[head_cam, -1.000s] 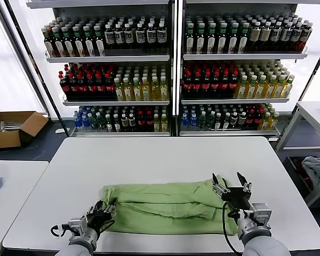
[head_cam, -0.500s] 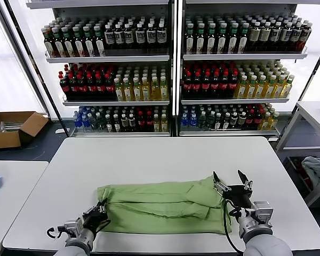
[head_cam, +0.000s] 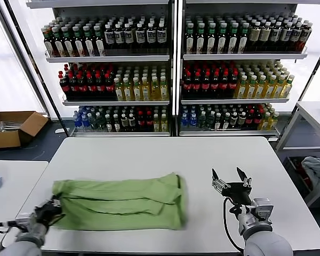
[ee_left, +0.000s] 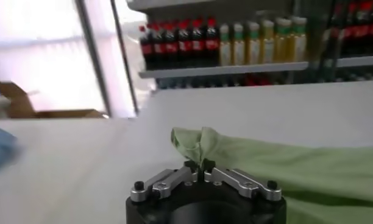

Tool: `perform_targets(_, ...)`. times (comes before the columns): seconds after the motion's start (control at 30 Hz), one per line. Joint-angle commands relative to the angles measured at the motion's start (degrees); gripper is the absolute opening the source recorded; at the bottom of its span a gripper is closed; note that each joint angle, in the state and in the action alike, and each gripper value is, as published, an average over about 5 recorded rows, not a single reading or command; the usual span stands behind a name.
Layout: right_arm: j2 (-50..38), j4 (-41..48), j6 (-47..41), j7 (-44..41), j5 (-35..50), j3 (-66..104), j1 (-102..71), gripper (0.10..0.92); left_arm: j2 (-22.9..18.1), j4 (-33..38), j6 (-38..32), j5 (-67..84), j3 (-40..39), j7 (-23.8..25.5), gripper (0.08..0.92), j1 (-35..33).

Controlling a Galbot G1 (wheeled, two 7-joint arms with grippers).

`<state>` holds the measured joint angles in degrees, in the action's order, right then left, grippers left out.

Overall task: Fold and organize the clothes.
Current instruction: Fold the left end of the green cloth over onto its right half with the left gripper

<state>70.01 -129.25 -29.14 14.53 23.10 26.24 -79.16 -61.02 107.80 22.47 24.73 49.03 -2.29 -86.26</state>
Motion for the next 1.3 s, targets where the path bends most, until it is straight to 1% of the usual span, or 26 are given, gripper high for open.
perform_targets(0.03, 0.2, 0.3, 0.0, 0.0, 0.5, -0.5, 1.0, 0.823, 15.6, -6.3, -1.7, 2.2, 16.0, 2.0, 0.103, -2.4)
perform_targets(0.1, 0.2, 0.3, 0.0, 0.0, 0.6, -0.5, 0.9, 0.823, 14.6, -5.3, -1.4, 2.0, 15.0, 2.0, 0.103, -2.3)
perform_targets(0.2, 0.0, 0.5, 0.1, 0.0, 0.6, -0.3, 0.6, 0.823, 11.7, -2.4, -0.6, 1.4, 11.5, 1.7, 0.103, -1.5)
perform_targets(0.57, 0.4, 0.3, 0.3, 0.0, 0.3, 0.3, -0.9, 0.823, -0.9, 8.1, 4.6, -0.7, -7.7, -2.3, 0.103, 4.1)
perform_targets(0.67, 0.8, 0.3, 0.3, 0.0, -0.1, 0.3, -1.3, 0.823, -4.5, 10.0, 6.0, -1.8, -13.0, -3.5, 0.103, 4.9)
perform_targets(0.8, 1.1, 0.2, 0.4, 0.1, -0.4, 0.6, -1.6, 0.823, -8.2, 11.6, 7.2, -3.4, -17.8, -4.6, 0.103, 5.7)
perform_targets(0.97, 1.4, -0.1, 0.4, 0.0, -0.8, 1.0, -2.3, 0.823, -10.4, 11.8, 8.1, -3.4, -20.9, -5.2, 0.103, 6.9)
perform_targets(1.3, 2.3, 0.2, 0.9, 0.0, -2.1, 1.1, -3.7, 0.823, -12.1, 13.0, 9.4, -4.5, -25.3, -5.4, 0.103, 8.3)
